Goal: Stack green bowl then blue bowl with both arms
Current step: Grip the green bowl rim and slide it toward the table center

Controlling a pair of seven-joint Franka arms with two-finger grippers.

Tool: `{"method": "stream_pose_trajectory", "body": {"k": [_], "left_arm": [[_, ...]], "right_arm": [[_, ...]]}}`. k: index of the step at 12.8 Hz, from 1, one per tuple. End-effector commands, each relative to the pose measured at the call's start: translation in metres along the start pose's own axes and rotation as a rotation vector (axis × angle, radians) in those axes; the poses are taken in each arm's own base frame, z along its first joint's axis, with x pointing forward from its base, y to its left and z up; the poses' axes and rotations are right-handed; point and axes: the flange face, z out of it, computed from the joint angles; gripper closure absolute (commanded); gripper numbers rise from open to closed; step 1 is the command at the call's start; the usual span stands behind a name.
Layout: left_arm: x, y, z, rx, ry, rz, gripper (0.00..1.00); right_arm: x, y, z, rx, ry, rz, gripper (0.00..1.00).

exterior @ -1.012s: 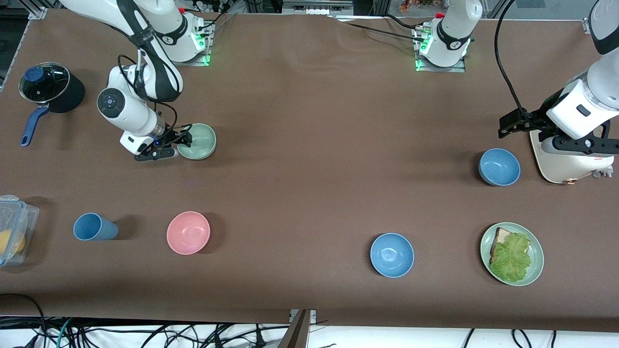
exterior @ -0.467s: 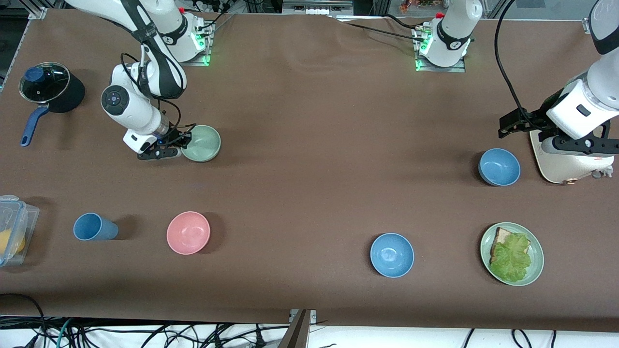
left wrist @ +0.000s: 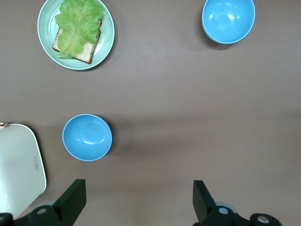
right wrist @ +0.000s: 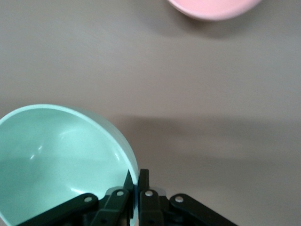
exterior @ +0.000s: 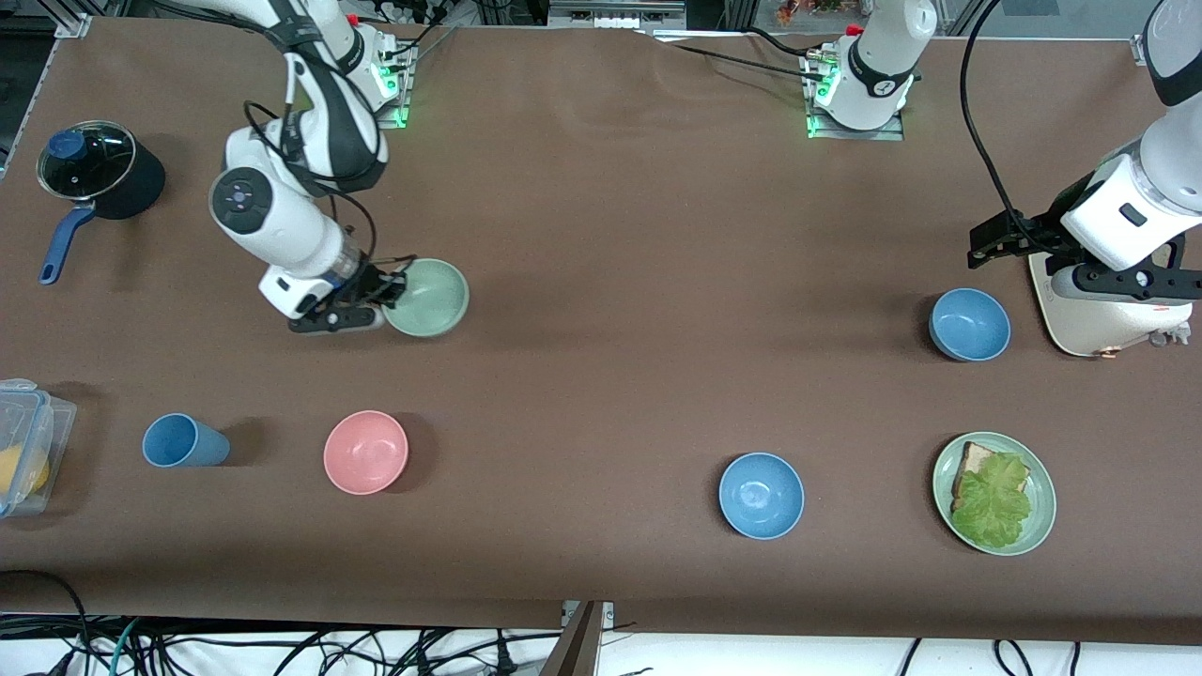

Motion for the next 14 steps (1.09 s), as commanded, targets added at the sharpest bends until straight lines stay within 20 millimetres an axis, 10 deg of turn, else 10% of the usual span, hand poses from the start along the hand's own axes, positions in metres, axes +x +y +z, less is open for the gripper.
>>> {"method": "stream_pose_trajectory", "body": {"k": [1, 7, 12, 13, 14], "left_arm": [[0.001, 0.003, -0.007, -0.008, -0.002, -0.007, 0.0], [0.001, 0.003, -0.007, -0.008, -0.002, -0.007, 0.0], [0.001, 0.003, -0.006, -0.008, -0.004, -0.007, 0.0], [0.001, 0.003, -0.006, -0.008, -0.004, -0.007, 0.0], [0.001, 0.003, -0.006, -0.008, -0.004, -0.007, 0.0]], "right_arm": [[0.045, -0.088, 0.027, 0.03, -0.011, 0.068, 1.0], [0.029, -0.259, 0.109, 0.061, 0.0, 0.239, 1.0], [0.013, -0.282, 0.135, 0.079, 0.031, 0.257, 1.0], [0.013, -0.283, 0.134, 0.079, 0.034, 0.253, 0.69], [0.015, -0.281, 0.131, 0.079, 0.038, 0.256, 0.1]]}}
